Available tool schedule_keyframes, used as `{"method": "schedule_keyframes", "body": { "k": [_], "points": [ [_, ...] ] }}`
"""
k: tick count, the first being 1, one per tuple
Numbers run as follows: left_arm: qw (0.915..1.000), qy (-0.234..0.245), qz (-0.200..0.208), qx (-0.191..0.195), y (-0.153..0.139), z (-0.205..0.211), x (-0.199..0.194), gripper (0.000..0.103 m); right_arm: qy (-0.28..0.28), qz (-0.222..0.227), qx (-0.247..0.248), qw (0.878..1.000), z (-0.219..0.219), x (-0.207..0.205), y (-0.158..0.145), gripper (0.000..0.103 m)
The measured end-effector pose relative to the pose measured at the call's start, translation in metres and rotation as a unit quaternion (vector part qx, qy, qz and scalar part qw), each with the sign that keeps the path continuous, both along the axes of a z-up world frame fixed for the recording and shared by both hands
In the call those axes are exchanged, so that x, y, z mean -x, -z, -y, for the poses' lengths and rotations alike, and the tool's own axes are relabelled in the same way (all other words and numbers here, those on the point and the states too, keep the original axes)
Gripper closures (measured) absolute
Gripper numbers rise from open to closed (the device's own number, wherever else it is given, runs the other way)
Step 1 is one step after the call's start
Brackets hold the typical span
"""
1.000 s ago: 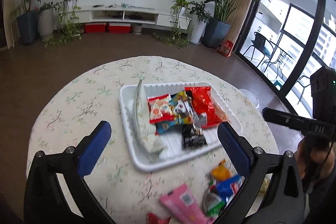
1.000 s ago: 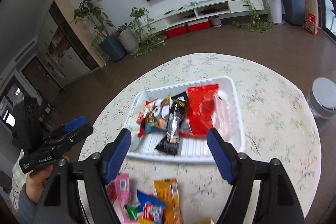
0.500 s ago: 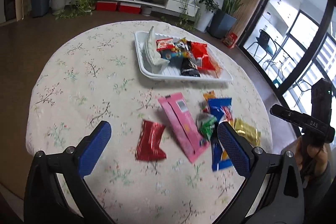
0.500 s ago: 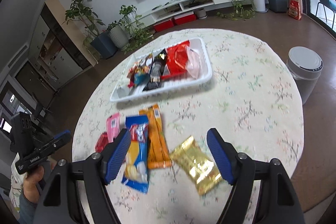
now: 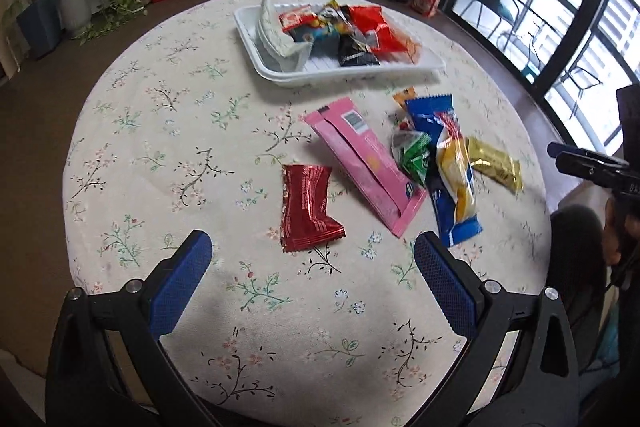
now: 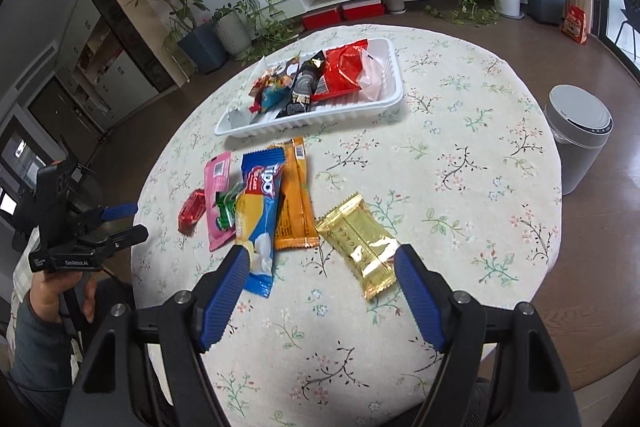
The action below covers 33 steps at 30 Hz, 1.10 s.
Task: Organize snacks
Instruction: 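Grasp the red wrapper with the left tool while the right tool grasps the gold packet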
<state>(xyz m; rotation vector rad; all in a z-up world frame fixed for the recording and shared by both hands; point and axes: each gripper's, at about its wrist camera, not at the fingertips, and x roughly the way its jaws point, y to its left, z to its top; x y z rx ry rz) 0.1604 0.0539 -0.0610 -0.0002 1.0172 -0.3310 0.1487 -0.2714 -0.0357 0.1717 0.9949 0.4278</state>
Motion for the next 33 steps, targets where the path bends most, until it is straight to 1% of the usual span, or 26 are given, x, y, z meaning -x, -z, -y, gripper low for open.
{"method": "schedule_keyframes", "body": {
  "k": [6,8,10,12,14,16,21,25,27,28,31,32,33],
  "points": [
    [0.9999,0.004,-0.009,0.003,0.012,0.004,-0.017,0.001,-0.005,-0.014,0.018,1.0,-0.002,0.0,0.011,0.026],
    [0.9998,0.012,-0.016,-0.002,0.017,0.008,-0.025,0.002,-0.01,-0.015,0.023,1.0,-0.003,-0.001,0.012,0.026],
    [0.9993,0.02,-0.028,-0.015,0.023,0.013,-0.032,0.012,-0.018,-0.015,0.037,0.999,-0.005,-0.004,0.013,0.026],
    [0.9985,0.027,-0.044,-0.014,0.032,0.014,-0.043,0.044,-0.029,-0.016,0.051,0.998,-0.007,-0.007,0.014,0.026],
    [0.9977,0.026,-0.058,-0.024,0.04,0.014,-0.054,0.055,-0.04,-0.018,0.068,0.997,-0.01,-0.012,0.017,0.026],
    [0.9969,0.026,-0.069,-0.028,0.046,0.013,-0.06,0.055,-0.051,-0.02,0.081,0.995,-0.013,-0.016,0.018,0.026],
    [0.9965,0.028,-0.071,-0.034,0.051,0.017,-0.068,0.055,-0.072,-0.029,0.106,0.991,-0.02,-0.024,0.025,0.026],
    [0.9951,0.039,-0.072,-0.056,0.052,0.025,-0.071,0.055,-0.087,-0.038,0.128,0.987,-0.027,-0.032,0.032,0.026],
    [0.994,0.046,-0.07,-0.07,0.053,0.031,-0.072,0.063,-0.095,-0.041,0.132,0.986,-0.028,-0.035,0.035,0.026],
    [0.9935,0.049,-0.069,-0.076,0.053,0.033,-0.071,0.064,-0.098,-0.044,0.132,0.985,-0.028,-0.037,0.036,0.026],
    [0.9922,0.06,-0.068,-0.086,0.054,0.039,-0.07,0.065,-0.109,-0.06,0.134,0.983,-0.029,-0.041,0.042,0.026],
    [0.9921,0.062,-0.067,-0.087,0.054,0.038,-0.068,0.066,-0.114,-0.066,0.134,0.982,-0.029,-0.043,0.045,0.026],
    [0.9921,0.065,-0.067,-0.085,0.053,0.037,-0.067,0.07,-0.115,-0.068,0.138,0.981,-0.03,-0.045,0.047,0.027]
  ]
}}
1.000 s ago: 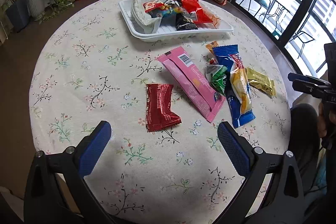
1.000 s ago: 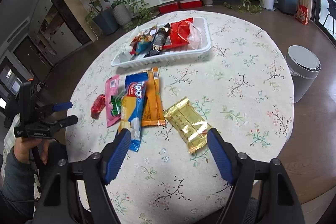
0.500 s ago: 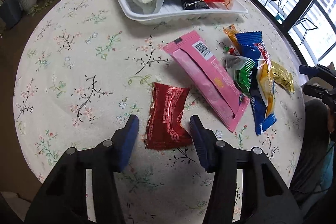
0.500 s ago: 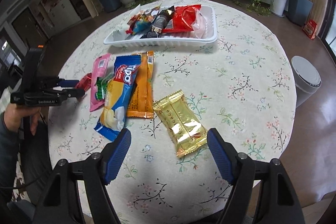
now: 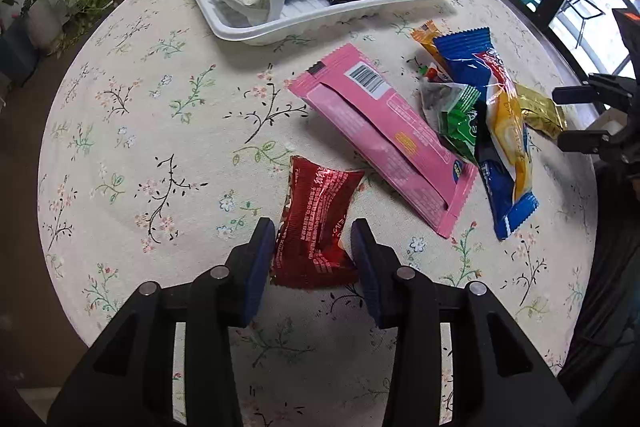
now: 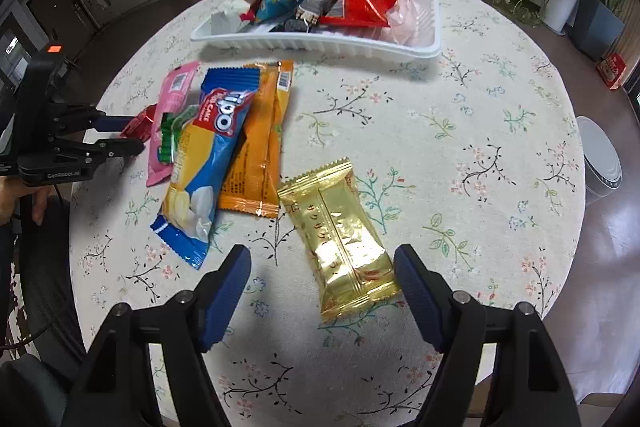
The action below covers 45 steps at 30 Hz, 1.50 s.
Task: Organize snacks
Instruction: 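Grasp the red wrapper with the left tool while the right tool grasps the gold packet, then carry both packets to the white tray and lower them inside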
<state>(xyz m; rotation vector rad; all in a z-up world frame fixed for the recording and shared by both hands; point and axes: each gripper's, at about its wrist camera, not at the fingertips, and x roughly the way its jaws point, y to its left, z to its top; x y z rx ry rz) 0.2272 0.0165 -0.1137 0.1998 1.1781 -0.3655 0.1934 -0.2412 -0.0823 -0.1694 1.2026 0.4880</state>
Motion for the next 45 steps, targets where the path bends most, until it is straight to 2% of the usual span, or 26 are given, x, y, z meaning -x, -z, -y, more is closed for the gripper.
{"method": "schedule_keyframes", "body": {
  "k": [6,10,14,16,18,20,24,29,37,45],
  "points": [
    [0.9999,0.004,-0.002,0.016,-0.001,-0.001,0.002,0.071,-0.024,-0.01,0.027,0.999,-0.008,-0.012,0.008,0.028],
    [0.9998,0.008,-0.003,0.016,0.0,-0.001,0.004,0.071,-0.035,-0.028,0.037,0.998,-0.01,-0.022,0.017,0.033],
    [0.9998,0.012,-0.004,0.018,-0.001,-0.003,0.008,0.071,-0.06,-0.027,0.057,0.996,-0.017,-0.024,0.019,0.033],
    [0.9997,0.012,-0.004,0.018,-0.002,-0.003,0.009,0.072,-0.069,-0.026,0.069,0.995,-0.019,-0.023,0.02,0.039],
    [0.9997,0.013,-0.004,0.019,-0.002,-0.003,0.01,0.071,-0.07,-0.025,0.075,0.994,-0.018,-0.024,0.019,0.053],
    [0.9997,0.015,-0.004,0.019,-0.002,-0.003,0.011,0.072,-0.068,-0.026,0.074,0.995,-0.016,-0.024,0.018,0.064],
    [0.9996,0.021,-0.005,0.02,-0.003,-0.001,0.013,0.072,-0.067,-0.025,0.075,0.995,-0.018,-0.022,0.017,0.069],
    [0.9994,0.01,0.006,0.033,-0.01,-0.007,0.017,0.072,-0.053,-0.02,0.052,0.997,-0.014,-0.017,0.01,0.069],
    [0.9976,-0.016,0.02,0.065,-0.021,-0.025,0.023,0.072,-0.002,-0.012,-0.02,1.0,0.013,-0.023,-0.012,0.069],
    [0.9912,-0.048,0.047,0.114,-0.047,-0.049,0.021,0.072,0.047,-0.003,-0.066,0.997,0.037,-0.031,-0.022,0.069]
  ]
}}
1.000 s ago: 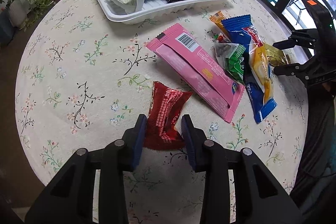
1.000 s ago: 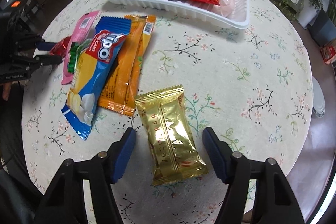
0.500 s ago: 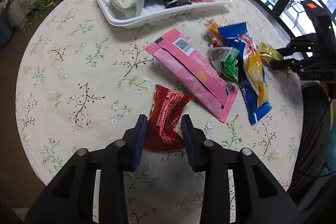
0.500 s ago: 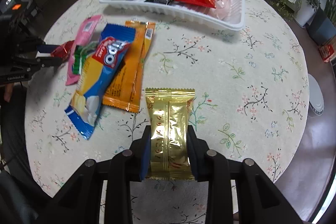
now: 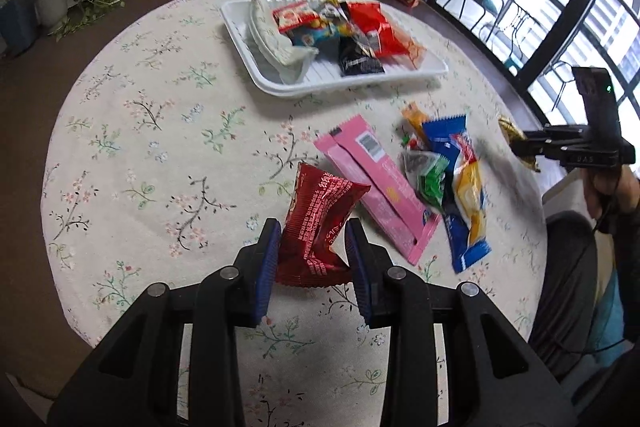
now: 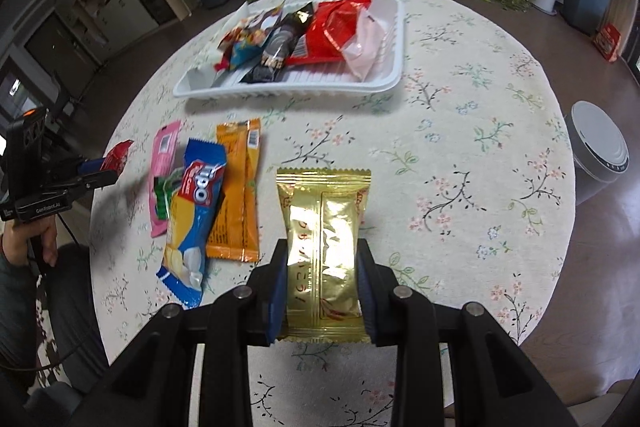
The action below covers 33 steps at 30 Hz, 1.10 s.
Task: Organize snacks
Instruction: 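Carry both packets to the white tray and lower them inside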
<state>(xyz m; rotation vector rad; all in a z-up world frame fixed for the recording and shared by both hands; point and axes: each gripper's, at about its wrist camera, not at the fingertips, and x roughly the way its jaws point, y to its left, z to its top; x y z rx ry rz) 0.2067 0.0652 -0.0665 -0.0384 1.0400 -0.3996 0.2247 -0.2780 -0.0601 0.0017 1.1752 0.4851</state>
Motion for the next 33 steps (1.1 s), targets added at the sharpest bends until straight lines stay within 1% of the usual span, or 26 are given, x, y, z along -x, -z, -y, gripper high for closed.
{"method": "schedule_keyframes", "body": {
  "k": [4,8,11,16,23,30,33],
  "points": [
    [0.9998,-0.01,0.016,0.011,-0.013,-0.008,0.0,0.073,0.014,0.002,-0.011,1.0,0.005,-0.006,0.0,0.069],
    [0.9991,-0.016,0.023,0.031,-0.02,-0.013,-0.001,0.073,0.024,0.007,-0.022,0.999,0.009,-0.009,-0.002,0.069],
    [0.9978,-0.027,0.027,0.054,-0.027,-0.018,-0.007,0.073,0.034,0.01,-0.033,0.999,0.012,-0.014,-0.007,0.069],
    [0.9954,-0.045,0.049,0.069,-0.047,-0.021,-0.026,0.073,0.065,0.022,-0.056,0.996,0.022,-0.034,-0.022,0.069],
    [0.9904,-0.055,0.071,0.105,-0.076,-0.011,-0.075,0.073,0.097,0.053,-0.086,0.99,0.021,-0.075,-0.053,0.069],
    [0.9891,-0.039,0.086,0.113,-0.101,0.026,-0.135,0.073,0.089,0.076,-0.104,0.988,-0.017,-0.123,-0.077,0.069],
    [0.9893,-0.035,0.086,0.112,-0.105,0.04,-0.157,0.073,0.078,0.08,-0.11,0.988,-0.038,-0.139,-0.082,0.069]
  ]
}}
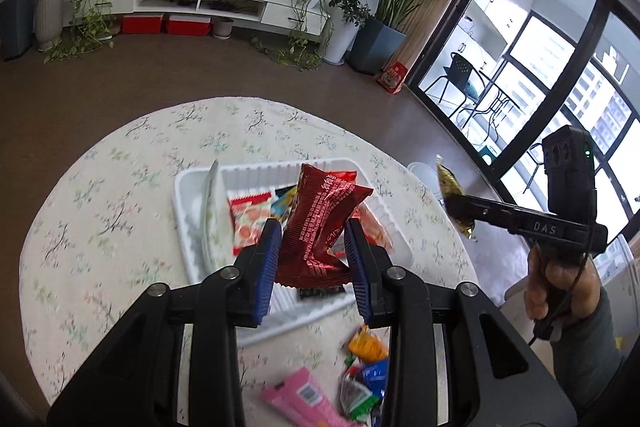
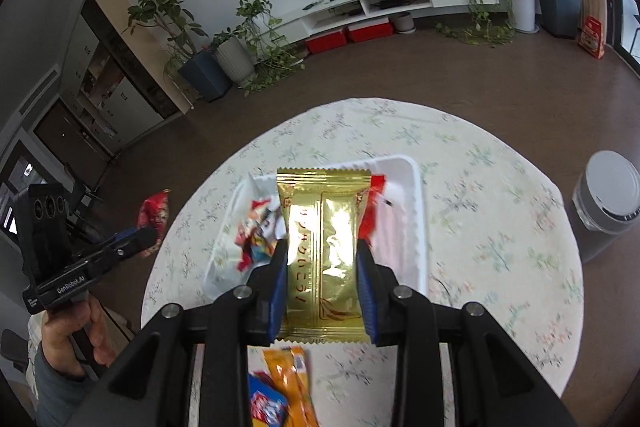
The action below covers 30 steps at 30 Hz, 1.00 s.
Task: Organize snacks
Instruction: 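Carry both packets to the white tray and lower them inside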
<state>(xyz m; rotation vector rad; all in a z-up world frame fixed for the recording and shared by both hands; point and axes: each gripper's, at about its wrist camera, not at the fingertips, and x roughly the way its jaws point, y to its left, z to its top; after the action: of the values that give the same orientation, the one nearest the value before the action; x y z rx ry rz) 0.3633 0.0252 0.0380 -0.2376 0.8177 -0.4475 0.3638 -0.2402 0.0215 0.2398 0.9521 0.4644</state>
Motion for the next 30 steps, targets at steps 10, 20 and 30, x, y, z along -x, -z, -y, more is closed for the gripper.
{"method": "schedule_keyframes", "body": {
  "k": [10,20,30],
  "points": [
    [0.9996,0.004,-0.026,0.008,0.036,0.024,-0.053,0.073,-0.022,-0.022,-0.012,0.999,-0.045,-0.035,0.026,0.069],
    [0.9983,0.01,-0.056,-0.014,0.084,0.042,-0.083,0.072,-0.014,-0.057,0.0,0.998,-0.055,-0.056,0.067,0.069],
    [0.9966,0.009,-0.072,-0.038,0.121,0.051,-0.096,0.072,-0.018,-0.062,0.05,0.997,-0.07,-0.064,0.093,0.069]
  ]
}}
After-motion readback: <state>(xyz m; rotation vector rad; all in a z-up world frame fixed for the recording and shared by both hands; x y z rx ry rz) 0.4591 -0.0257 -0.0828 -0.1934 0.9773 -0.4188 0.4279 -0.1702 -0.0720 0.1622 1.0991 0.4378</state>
